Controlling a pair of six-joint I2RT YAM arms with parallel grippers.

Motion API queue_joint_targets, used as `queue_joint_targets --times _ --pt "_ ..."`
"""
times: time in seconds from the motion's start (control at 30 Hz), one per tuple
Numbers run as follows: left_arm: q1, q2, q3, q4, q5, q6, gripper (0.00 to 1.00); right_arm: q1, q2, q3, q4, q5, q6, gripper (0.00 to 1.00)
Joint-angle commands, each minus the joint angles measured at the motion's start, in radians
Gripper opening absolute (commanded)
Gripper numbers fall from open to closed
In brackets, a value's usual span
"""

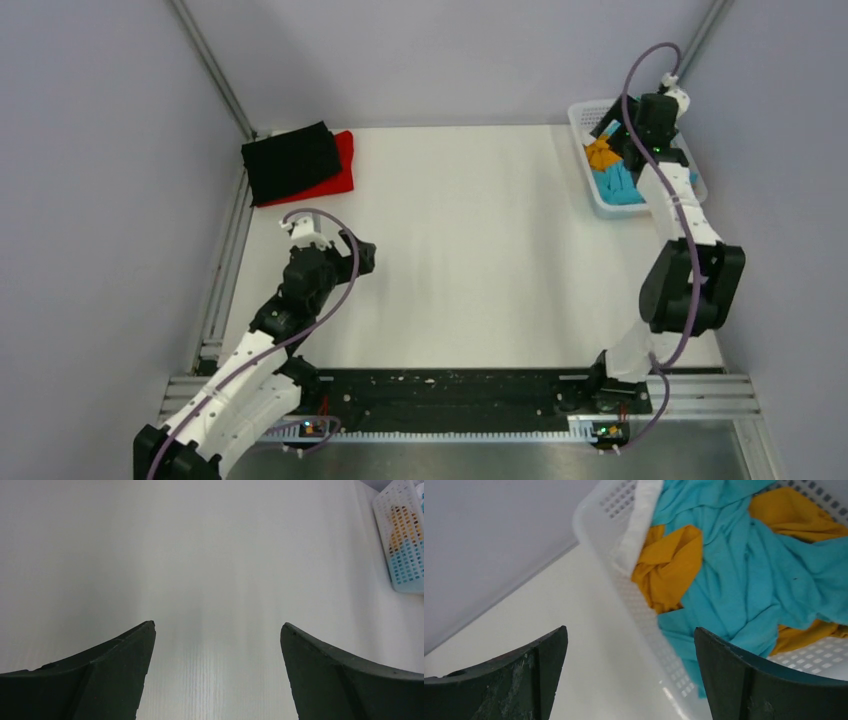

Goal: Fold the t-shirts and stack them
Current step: Grab crumpled tshirt from bin with the right arm

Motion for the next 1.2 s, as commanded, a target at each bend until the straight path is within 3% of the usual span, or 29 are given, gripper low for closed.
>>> queue_joint_targets --times 0.0,0.2,0.47,0.6,0.9,1.17 --pt "0.0 0.015 -0.004 0.073 -0.049 0.001 0.99 -0.154 0.187 0.185 -0.126 -0.012 0.04 0.93" --pt "0.0 0.048 0.006 0.088 -0.065 0.011 0.99 -0.254 0.435 0.407 -0.172 0.02 0.03 0.86" --pt "0.0 0.064 0.02 0.073 -0.071 0.01 0.99 -0.269 0.655 0.633 -0.21 0.046 -0.039 0.73" --pt "0.0 0.059 0.013 0.083 -0.078 0.015 0.99 -0.269 0.727 0.698 -0.212 -0.004 -0.056 0.63" --pt "0.001 0.083 0.022 0.079 -0.081 0.016 0.99 -0.27 0.815 0.762 -0.193 -0.187 -0.048 0.55" --pt "0.001 0.094 0.028 0.073 -0.085 0.016 0.99 -0.27 0.807 0.781 -0.153 -0.234 -0.072 0.14"
